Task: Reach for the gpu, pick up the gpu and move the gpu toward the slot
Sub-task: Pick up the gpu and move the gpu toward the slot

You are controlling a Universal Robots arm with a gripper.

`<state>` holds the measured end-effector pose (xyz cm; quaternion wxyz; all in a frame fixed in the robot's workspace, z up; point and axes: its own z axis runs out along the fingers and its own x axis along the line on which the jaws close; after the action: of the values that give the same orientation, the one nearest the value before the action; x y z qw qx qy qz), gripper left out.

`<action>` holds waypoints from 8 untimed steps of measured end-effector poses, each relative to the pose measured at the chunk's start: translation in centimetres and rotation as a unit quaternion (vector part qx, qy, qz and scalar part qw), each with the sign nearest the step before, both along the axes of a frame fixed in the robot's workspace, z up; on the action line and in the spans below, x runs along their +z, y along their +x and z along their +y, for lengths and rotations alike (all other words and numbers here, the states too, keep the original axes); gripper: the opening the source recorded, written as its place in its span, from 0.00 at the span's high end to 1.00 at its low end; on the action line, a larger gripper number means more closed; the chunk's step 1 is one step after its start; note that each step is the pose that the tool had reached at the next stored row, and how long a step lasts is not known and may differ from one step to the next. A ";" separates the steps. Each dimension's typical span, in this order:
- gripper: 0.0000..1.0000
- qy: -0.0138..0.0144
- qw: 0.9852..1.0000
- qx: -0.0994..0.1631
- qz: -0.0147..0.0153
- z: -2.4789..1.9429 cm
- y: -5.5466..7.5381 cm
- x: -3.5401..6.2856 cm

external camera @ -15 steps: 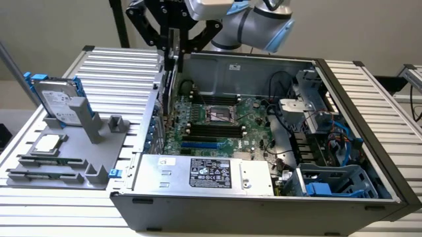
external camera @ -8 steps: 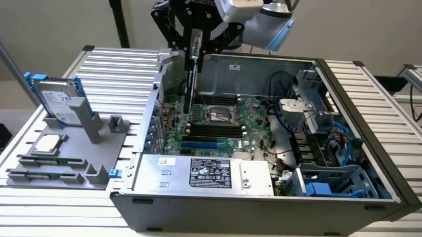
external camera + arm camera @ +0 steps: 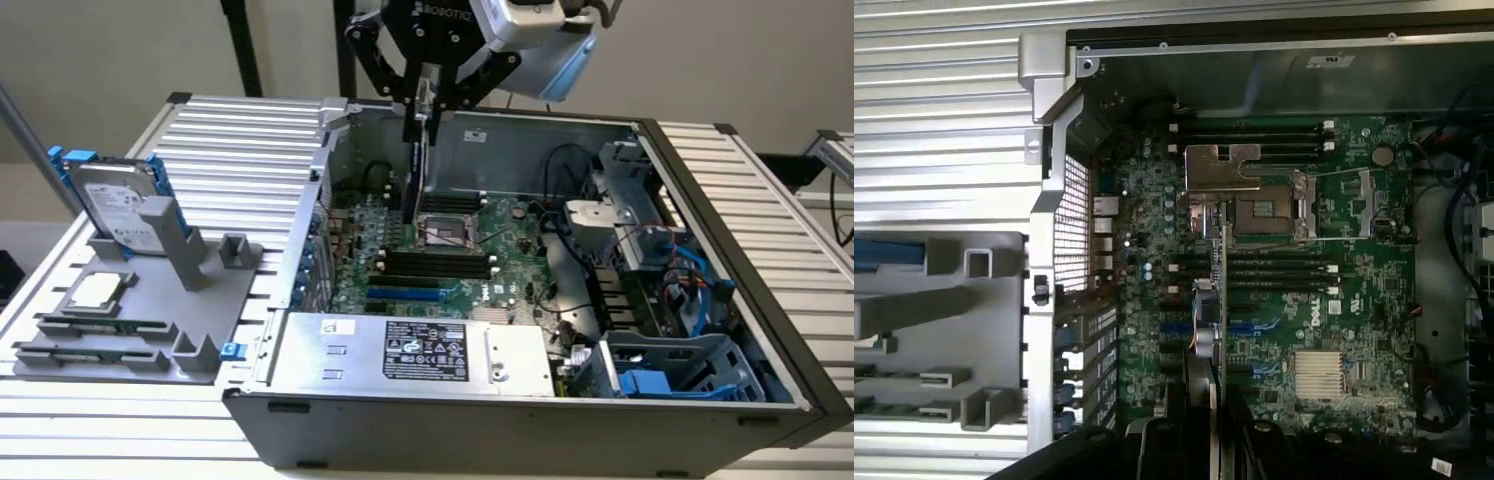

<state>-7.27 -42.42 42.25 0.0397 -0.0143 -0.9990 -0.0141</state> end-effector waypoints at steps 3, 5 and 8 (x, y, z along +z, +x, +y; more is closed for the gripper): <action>0.74 0.000 1.000 0.000 0.000 0.64 0.9 -0.40; 0.74 0.000 1.000 0.000 -0.001 0.94 1.5 -0.64; 0.74 0.000 1.000 0.000 -0.003 1.26 2.4 -0.91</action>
<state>-4.91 -41.17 41.33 0.0362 -0.0142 -0.9991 -0.0142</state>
